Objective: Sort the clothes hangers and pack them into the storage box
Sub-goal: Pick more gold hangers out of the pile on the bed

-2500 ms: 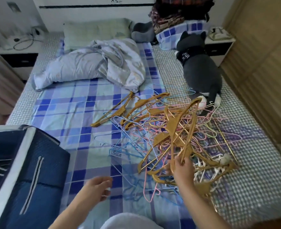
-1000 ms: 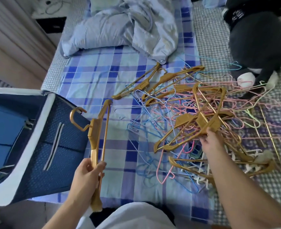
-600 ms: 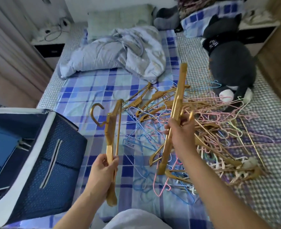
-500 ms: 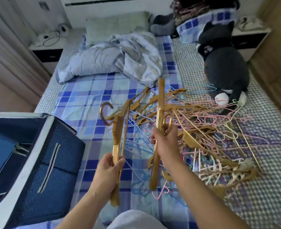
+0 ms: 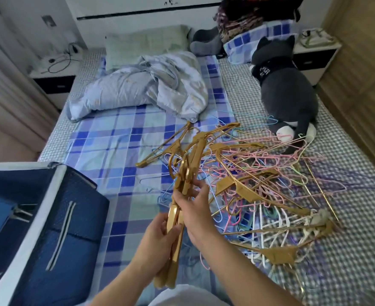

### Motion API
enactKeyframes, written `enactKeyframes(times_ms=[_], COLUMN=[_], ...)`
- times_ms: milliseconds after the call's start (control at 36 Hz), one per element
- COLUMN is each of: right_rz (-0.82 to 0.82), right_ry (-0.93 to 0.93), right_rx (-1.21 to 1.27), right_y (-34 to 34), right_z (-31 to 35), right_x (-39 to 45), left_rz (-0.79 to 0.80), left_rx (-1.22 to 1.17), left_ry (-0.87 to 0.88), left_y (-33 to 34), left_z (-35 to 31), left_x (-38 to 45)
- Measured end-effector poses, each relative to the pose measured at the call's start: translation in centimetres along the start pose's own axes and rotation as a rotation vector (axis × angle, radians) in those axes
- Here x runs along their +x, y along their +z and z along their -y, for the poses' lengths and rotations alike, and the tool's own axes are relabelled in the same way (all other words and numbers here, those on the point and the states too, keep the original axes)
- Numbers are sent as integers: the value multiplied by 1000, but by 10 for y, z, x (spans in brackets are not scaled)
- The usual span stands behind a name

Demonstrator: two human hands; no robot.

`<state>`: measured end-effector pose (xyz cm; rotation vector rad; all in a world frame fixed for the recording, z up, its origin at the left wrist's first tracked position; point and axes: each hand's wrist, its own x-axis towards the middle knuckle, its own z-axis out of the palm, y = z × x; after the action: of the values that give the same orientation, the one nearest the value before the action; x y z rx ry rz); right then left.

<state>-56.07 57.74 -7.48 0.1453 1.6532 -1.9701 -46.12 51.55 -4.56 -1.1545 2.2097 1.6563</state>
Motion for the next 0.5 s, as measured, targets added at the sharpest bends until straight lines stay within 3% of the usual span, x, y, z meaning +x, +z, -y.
enactKeyframes(times_ms=[167,222,306,417,500], right_rz=[-79,-146,-182,-42,225], right_ry=[3,-72,-247,-223,-133], right_rx=[-12,-183,-644,-925,-1048], right_y=[-17,-39,-77,-115,-129], right_z=[10,22,47,88,116], right_x=[14,22,34,48,51], left_rz=[-165,-244,-331,-371,-280], left_rx=[53,105,239,414,413], left_ry=[2,-24,-80,-122,-155], left_y=[-14,-28,-61,-109,-142], left_z=[5,10,27,41,48], left_x=[11,20,40,59,67])
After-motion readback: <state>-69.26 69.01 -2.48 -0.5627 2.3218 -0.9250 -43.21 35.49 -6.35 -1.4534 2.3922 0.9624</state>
